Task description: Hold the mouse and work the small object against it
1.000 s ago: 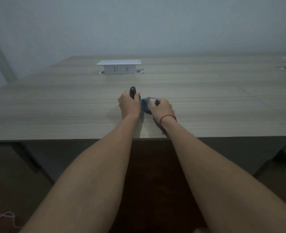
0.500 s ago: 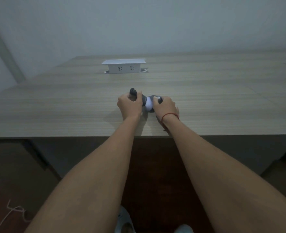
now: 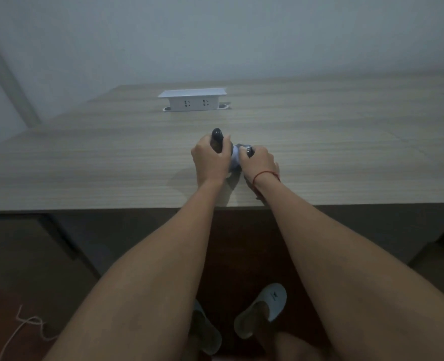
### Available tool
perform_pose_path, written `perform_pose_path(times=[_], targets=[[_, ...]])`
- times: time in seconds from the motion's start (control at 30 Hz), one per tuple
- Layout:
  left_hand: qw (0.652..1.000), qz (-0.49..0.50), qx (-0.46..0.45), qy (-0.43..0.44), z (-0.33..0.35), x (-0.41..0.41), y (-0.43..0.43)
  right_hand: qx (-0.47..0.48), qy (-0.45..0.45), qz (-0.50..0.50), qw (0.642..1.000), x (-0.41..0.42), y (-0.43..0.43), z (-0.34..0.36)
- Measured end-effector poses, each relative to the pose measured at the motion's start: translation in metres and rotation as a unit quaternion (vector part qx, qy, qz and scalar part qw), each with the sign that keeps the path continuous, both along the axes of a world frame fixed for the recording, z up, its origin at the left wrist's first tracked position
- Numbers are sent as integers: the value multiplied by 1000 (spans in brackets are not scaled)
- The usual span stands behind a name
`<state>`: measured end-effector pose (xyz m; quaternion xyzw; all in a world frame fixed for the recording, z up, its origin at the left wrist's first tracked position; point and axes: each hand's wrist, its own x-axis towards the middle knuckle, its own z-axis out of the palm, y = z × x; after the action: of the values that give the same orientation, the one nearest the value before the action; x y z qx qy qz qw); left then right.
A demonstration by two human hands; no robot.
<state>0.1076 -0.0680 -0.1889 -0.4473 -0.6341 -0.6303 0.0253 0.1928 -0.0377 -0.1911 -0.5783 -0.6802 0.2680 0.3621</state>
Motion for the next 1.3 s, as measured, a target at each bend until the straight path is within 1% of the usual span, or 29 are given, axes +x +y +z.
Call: perform_pose_path(times=[0.13,0.2,0.27,0.37,0.43,0.6,0.73,0.83,1.03,1.2,1.3], targets=[[996,0,-81,-25,-1,-8,10,9,-12,9,1000,3,1,-1],[995,0,-97,-34,-2,-11,15,10,-20,16,1000,6,2,-1],[995,-3,-95,-42,-1,-11,16,15,-19,18,1000,7,3,-1],[995,1,-49,-87,-1,-15,16,14,-15,15,1000,7,3,-1],[993,8,-35,-109,0,-15,16,17,-17,15,1000,8,2,1],[992,32,-45,-116,0,-11,20,24,-25,18,999,5,4,-2],[992,25,-66,-105,-2,-11,22,22,-34,22,999,5,7,-5],[993,13,-45,-107,-3,-12,15,20,-32,14,999,5,10,-4],[997,-6,-2,-78,-2,-5,13,18,-20,19,999,8,10,-2],[995,-9,-82,-63,-4,-15,31,17,-18,24,999,9,10,-2],[996,-7,-79,-49,-2,-24,28,10,-29,22,999,6,10,-1]])
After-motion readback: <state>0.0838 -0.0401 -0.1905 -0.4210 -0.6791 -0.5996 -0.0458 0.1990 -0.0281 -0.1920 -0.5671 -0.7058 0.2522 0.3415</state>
